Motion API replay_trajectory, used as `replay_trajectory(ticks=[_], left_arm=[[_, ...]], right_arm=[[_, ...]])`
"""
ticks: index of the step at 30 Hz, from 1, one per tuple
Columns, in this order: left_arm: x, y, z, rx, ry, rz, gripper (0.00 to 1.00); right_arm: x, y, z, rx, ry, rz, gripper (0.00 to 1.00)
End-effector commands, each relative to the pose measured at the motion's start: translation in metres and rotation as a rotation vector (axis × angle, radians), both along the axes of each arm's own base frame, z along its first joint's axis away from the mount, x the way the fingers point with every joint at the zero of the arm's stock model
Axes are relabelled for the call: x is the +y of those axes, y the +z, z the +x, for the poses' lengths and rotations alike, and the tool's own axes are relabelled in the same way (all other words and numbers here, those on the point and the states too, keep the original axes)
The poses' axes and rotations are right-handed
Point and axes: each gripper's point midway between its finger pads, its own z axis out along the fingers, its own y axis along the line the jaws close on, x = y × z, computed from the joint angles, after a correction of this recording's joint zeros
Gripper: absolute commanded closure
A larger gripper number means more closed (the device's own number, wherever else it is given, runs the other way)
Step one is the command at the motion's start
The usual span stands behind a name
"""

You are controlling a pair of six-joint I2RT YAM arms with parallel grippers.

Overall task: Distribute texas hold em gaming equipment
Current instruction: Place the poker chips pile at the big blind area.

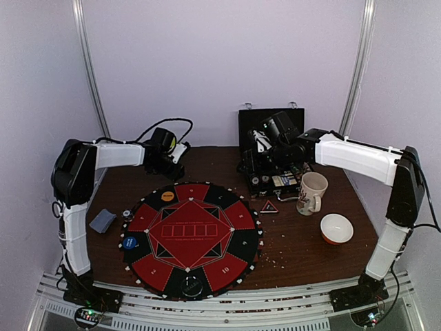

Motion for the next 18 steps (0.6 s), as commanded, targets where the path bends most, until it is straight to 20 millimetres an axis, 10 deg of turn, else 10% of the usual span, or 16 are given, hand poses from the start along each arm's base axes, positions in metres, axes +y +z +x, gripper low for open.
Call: replay_trajectory(ticks=[1,18], left_arm=[[-0.013,-0.009,0.005,0.009,-0.010,-0.011,1.00],[-0.007,-0.059,-0.020,0.159,0.010,0.074,1.00]], right_arm=[[-0.010,0.007,-0.006,-0.015,-0.009,-0.029,0.43],[-0.011,0.010,-0.008,-0.029,-0.003,-0.023,0.43]])
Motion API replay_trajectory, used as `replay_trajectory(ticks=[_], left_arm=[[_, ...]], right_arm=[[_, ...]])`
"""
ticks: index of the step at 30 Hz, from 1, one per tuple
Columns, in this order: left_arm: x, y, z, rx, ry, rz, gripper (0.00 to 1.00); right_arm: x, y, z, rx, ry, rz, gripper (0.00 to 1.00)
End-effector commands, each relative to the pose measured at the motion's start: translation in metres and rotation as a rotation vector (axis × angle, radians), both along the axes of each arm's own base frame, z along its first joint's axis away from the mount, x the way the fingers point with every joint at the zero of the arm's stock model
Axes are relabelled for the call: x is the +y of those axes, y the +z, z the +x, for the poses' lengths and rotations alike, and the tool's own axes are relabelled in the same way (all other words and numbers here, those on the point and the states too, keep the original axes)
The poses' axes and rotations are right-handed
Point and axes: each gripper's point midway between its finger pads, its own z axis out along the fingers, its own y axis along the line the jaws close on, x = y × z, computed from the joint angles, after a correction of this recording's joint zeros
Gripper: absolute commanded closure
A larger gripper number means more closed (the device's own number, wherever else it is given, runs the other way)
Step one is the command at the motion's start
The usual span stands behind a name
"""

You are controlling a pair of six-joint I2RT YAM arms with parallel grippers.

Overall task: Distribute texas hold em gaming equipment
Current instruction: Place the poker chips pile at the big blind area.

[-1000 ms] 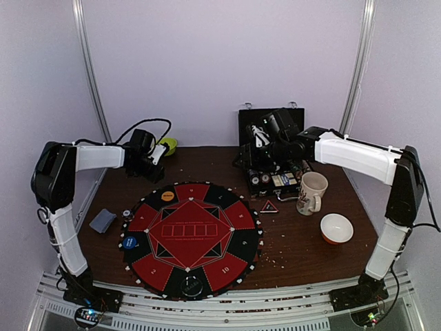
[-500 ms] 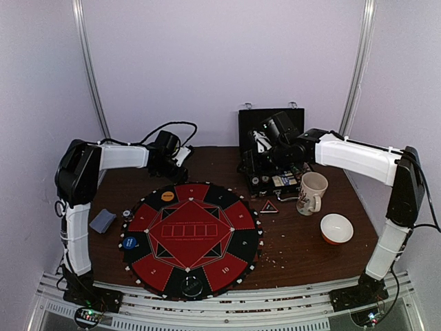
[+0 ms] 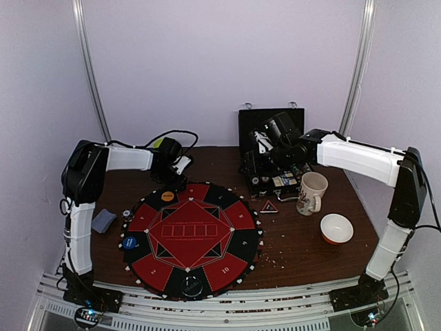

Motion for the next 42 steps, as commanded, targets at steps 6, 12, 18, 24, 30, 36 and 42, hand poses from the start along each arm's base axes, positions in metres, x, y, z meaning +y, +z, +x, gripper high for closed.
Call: replay_trajectory(ticks=[6,12,18,24,30,36,42], left_arm=[[0.005,-0.019,0.003,0.016,0.023,0.025,0.84],[0.009,-0.028,-0.003,0.037,0.019,0.047,0.71],[0.010,-0.024,-0.007,0.016,0.023,0.028,0.52],[0.009,-0.021,-0.006,0.008,-0.001,0.031,0.46],[-0.009,0.010,-0.005,-0.036,-0.068,-0.054,0.30],[-0.031,0.087,-0.001,-0.170,-0.161,-0.188,0.12],[-0.037,0.182,-0.019,-0.282,-0.199,-0.319,0.10]], right_arm=[[-0.004,0.016,-0.003,-0.038,0.008,0.003,0.43],[-0.008,0.022,-0.003,-0.057,0.006,-0.015,0.42],[-0.012,0.029,-0.005,-0.080,0.004,-0.020,0.42],[-0.016,0.040,-0.005,-0.107,-0.002,-0.023,0.42],[-0.015,0.046,-0.006,-0.127,0.027,-0.033,0.41],[-0.012,0.097,-0.014,-0.290,0.178,-0.053,0.38],[-0.024,0.128,-0.013,-0.428,0.250,-0.170,0.37]])
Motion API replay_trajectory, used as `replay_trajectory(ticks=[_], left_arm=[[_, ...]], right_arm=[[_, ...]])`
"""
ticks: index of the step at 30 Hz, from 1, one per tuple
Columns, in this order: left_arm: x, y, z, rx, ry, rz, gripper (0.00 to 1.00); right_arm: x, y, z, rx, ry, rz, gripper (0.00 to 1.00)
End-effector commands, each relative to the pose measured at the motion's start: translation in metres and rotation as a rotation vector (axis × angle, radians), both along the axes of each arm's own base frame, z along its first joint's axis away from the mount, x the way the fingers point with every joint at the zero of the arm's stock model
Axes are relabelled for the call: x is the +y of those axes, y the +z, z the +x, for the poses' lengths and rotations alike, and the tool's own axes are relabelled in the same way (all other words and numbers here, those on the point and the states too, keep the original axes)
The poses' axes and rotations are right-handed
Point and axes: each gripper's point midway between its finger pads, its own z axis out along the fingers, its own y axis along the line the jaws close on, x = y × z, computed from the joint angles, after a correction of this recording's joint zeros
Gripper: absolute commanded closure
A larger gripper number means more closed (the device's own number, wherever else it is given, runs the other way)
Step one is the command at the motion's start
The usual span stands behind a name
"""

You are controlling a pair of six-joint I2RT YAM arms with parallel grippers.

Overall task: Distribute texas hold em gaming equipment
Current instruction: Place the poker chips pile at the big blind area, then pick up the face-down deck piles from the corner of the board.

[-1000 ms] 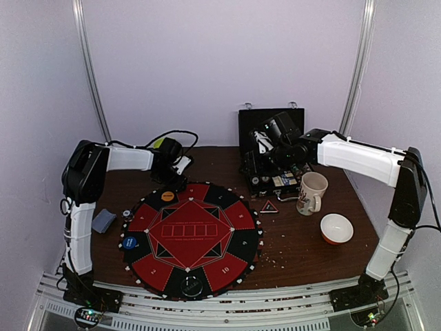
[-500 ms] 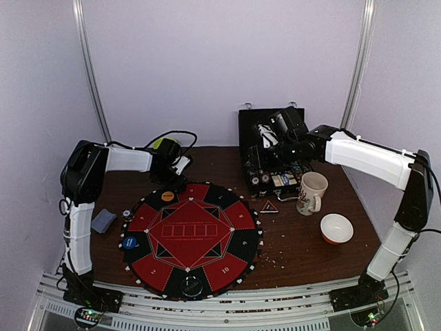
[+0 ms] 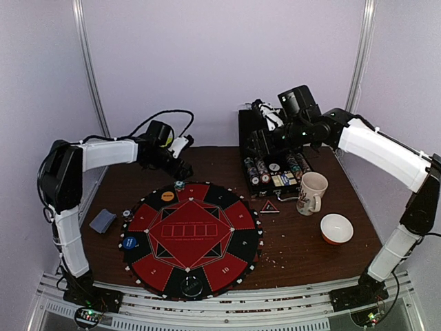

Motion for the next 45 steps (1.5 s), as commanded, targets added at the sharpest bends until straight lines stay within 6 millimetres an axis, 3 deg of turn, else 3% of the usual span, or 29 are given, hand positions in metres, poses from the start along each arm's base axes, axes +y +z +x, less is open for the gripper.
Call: replay_trajectory(ticks=[1,5,8,11,17,20,22,25,32,42,45], left_arm=[[-0.011,0.103,-0.016,-0.144,-0.059,-0.155,0.10],[0.007,0.141,-0.050,-0.171,-0.035,-0.199,0.06],[0.026,0.153,-0.074,-0.185,0.012,-0.211,0.02],[0.051,0.152,-0.087,-0.176,0.122,-0.221,0.02],[0.129,0.159,-0.084,-0.301,0.460,-0.218,0.02],[0.167,0.157,-0.079,-0.361,0.607,-0.222,0.02],[0.181,0.158,-0.076,-0.387,0.646,-0.222,0.02],[0.190,0.153,-0.077,-0.422,0.655,-0.173,0.02],[0.212,0.145,-0.080,-0.457,0.725,-0.071,0.02],[0.207,0.130,-0.075,-0.420,0.704,-0.056,0.02],[0.207,0.127,-0.074,-0.413,0.704,-0.049,0.02]], right_arm=[[-0.013,0.038,-0.006,-0.155,0.074,-0.090,0.36],[-0.020,0.053,-0.001,-0.177,0.040,-0.123,0.37],[-0.038,0.056,0.009,-0.164,-0.067,-0.200,0.36],[-0.061,0.049,0.024,-0.118,-0.216,-0.285,0.34],[-0.098,0.034,0.058,-0.043,-0.435,-0.311,0.34],[-0.114,0.011,0.080,0.005,-0.501,-0.325,0.34],[-0.120,-0.008,0.094,0.029,-0.518,-0.354,0.34],[-0.120,-0.037,0.114,0.068,-0.533,-0.381,0.35],[-0.105,-0.069,0.149,0.071,-0.536,-0.361,0.37],[-0.093,-0.107,0.144,0.153,-0.465,-0.369,0.37],[-0.078,-0.118,0.135,0.199,-0.360,-0.350,0.37]])
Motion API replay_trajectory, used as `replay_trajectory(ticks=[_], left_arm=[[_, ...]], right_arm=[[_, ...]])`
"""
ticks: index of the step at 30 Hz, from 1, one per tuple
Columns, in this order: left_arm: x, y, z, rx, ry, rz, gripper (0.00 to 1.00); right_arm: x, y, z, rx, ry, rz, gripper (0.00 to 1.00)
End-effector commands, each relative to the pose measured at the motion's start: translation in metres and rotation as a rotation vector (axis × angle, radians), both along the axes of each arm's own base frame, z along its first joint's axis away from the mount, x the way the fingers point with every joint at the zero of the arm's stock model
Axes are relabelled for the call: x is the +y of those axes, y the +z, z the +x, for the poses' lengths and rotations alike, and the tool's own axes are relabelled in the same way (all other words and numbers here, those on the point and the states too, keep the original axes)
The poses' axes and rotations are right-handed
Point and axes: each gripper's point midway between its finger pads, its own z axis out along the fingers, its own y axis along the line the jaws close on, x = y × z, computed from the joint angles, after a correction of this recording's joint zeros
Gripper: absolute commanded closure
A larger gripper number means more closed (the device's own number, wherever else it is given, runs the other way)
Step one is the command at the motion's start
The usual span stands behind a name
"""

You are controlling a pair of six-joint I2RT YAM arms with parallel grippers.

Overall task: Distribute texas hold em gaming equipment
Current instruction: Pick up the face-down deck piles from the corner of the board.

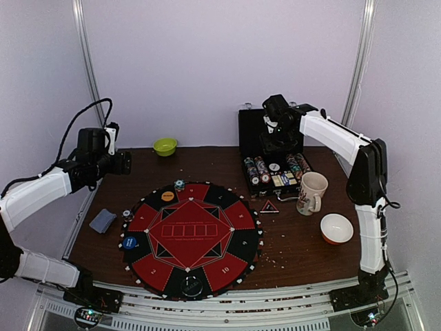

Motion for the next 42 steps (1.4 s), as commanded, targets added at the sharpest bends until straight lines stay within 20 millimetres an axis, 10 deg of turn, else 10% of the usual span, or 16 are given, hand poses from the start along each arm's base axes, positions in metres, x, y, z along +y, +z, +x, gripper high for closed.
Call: replay_trajectory(ticks=[1,12,23,42], left_arm=[[0.003,0.003,0.007,-0.029,0.010,0.009,0.02],[0.000,-0.004,0.009,-0.007,-0.005,0.010,0.02],[-0.002,-0.007,0.010,-0.003,-0.015,0.008,0.02],[0.004,-0.009,0.012,-0.001,-0.005,0.016,0.02]], right_arm=[[0.020,-0.016,-0.014,0.084,0.115,0.061,0.37],[0.000,-0.028,-0.025,0.139,0.054,-0.014,0.38],[0.022,-0.040,-0.068,0.231,0.167,0.022,0.38],[0.017,-0.025,-0.072,0.213,0.174,0.011,0.38]])
